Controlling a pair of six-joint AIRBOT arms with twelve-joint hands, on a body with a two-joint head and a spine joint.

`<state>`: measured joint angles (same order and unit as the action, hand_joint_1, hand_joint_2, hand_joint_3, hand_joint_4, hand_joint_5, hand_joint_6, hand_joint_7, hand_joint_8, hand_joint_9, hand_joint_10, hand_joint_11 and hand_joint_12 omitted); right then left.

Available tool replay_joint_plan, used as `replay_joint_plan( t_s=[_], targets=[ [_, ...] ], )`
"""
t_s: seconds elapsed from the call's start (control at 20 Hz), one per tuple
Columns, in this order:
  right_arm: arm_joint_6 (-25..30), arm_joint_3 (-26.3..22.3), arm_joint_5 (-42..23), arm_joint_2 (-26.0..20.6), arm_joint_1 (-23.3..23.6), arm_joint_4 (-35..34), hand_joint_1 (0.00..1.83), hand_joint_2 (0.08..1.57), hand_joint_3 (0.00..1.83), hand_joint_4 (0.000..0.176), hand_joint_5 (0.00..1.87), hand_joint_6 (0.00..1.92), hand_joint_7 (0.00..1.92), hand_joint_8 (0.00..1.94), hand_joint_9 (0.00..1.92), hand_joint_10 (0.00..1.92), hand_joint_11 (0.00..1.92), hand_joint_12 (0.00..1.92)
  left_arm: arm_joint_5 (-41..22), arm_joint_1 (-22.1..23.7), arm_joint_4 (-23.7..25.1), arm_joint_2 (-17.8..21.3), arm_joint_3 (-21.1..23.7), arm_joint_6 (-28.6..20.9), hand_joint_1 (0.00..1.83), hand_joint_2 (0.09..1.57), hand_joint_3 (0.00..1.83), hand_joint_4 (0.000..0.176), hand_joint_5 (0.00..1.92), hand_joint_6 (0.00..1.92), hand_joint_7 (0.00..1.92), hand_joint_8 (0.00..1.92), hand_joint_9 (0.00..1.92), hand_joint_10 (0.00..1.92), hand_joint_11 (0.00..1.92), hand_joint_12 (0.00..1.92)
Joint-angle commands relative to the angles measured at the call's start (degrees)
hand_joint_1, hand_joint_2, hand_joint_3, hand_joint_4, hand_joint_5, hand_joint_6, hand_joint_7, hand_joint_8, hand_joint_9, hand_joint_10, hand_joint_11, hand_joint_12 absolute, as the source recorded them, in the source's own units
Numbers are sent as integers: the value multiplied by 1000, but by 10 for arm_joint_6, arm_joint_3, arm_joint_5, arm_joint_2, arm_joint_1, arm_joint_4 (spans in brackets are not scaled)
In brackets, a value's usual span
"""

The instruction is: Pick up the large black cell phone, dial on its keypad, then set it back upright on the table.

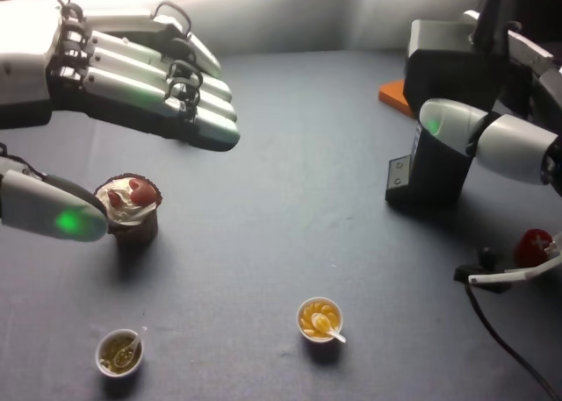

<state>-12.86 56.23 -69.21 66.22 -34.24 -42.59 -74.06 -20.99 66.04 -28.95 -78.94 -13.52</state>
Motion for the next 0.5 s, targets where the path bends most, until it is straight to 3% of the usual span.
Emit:
replay_joint_plan(
  t_s=[0.0, 0.1, 0.2, 0.3, 0.35, 0.4, 0.45],
  targets=[
    [8, 2, -62, -3, 1, 30, 1168, 1068, 3, 0, 411, 16, 353, 7, 369, 13, 40, 1029, -38, 14, -62, 0, 1, -2, 60, 1286, 0, 0, 387, 1, 418, 3, 366, 4, 0, 736],
    [8, 2, -63, -3, 1, 30, 1191, 1097, 2, 0, 652, 50, 458, 4, 486, 17, 168, 1071, -38, 18, -63, -2, 1, 3, 73, 1284, 0, 0, 387, 1, 427, 4, 368, 3, 0, 725],
    [8, 2, -63, -3, 2, 30, 1208, 1135, 4, 0, 603, 12, 558, 16, 681, 71, 350, 1110, -34, 18, -63, -4, 0, 7, 57, 1289, 2, 0, 373, 1, 413, 2, 352, 3, 0, 692],
    [8, 2, -63, -4, 3, 31, 1276, 1127, 0, 0, 700, 21, 788, 40, 939, 140, 648, 1010, -34, 19, -64, -6, 0, 10, 19, 1294, 3, 0, 354, 1, 403, 1, 343, 1, 0, 686],
    [8, 3, -63, -5, 4, 32, 1341, 1126, 3, 0, 842, 846, 861, 840, 991, 942, 803, 961, -36, 19, -62, -8, 0, 10, 45, 1292, 1, 0, 360, 4, 409, 3, 347, 3, 0, 687],
    [8, 3, -63, -6, 5, 35, 1365, 1128, 1, 0, 966, 872, 833, 1065, 934, 1197, 907, 1011, -36, 19, -60, -10, 0, 6, 73, 1287, 0, 0, 376, 8, 420, 6, 359, 6, 0, 703],
    [8, 3, -63, -7, 6, 36, 1373, 1126, 0, 0, 991, 823, 843, 1158, 928, 1252, 974, 1052, -36, 19, -61, -11, 1, 5, 76, 1286, 0, 0, 380, 6, 427, 5, 368, 7, 0, 726]
  ],
)
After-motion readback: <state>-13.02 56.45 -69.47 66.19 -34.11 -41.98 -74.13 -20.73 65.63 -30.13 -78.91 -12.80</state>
